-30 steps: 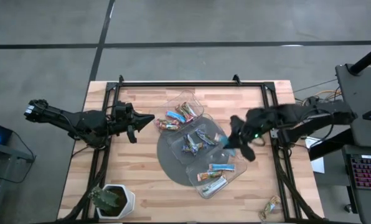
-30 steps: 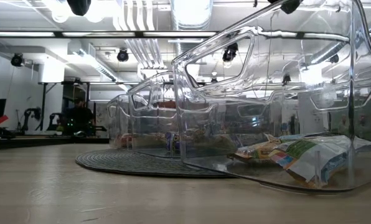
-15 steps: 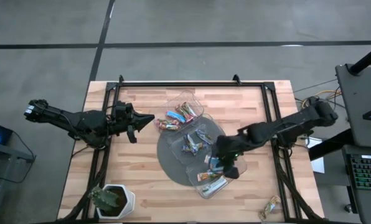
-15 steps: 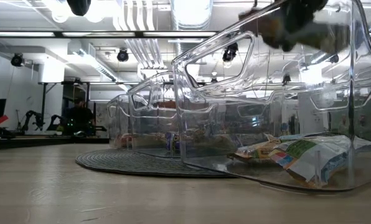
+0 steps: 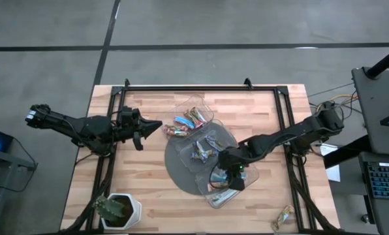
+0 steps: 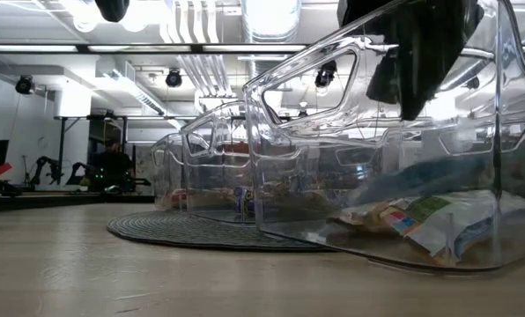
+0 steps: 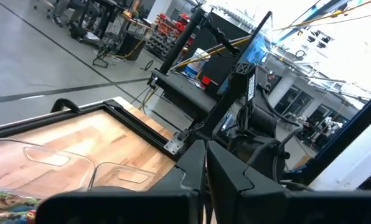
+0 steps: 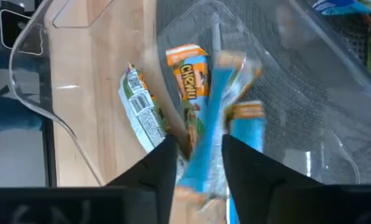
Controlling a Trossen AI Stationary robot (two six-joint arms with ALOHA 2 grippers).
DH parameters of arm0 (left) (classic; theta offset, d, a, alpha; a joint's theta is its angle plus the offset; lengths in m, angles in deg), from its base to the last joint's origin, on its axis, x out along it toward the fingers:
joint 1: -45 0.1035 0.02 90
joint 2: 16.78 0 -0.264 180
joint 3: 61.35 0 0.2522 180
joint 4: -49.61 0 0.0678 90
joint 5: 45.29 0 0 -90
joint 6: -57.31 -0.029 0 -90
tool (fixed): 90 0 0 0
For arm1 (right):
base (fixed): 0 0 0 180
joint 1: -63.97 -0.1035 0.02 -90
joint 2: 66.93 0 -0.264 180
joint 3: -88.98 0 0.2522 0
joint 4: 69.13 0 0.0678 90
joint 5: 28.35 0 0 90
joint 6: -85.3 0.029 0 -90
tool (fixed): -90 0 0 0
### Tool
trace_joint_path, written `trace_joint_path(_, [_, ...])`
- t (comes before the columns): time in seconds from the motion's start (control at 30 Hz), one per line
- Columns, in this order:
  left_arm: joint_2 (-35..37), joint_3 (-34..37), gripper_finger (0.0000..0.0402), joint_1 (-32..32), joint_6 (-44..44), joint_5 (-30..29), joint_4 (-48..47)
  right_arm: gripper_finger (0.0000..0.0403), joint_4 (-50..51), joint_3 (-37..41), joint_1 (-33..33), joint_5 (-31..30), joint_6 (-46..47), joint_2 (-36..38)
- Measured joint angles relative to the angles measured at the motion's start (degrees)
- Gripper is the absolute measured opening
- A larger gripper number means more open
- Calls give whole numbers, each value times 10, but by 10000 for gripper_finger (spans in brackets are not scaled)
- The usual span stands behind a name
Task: Pick and place Granola Bars by type
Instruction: Put the yellow granola bar into the bottom transparent bin
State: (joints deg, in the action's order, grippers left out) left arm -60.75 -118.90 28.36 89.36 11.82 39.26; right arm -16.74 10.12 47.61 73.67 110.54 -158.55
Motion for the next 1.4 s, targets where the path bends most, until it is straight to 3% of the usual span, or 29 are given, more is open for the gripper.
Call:
trace_joint_path(0.3, [0,0,0,0,2,6,0,168,1,0,-3,1,31,28])
trace_joint_path(0.8, [1,0,0,0,-7,9,-2,139,2,-69,-96,-4,95,184])
trace_joint_path(1.07, [1,0,0,0,-7,9,-6,132,47,-145,-197,-5,113,154])
trace_joint_path(1.4, [1,0,0,0,-8,9,-11,132,218,-240,-306,-6,103,49])
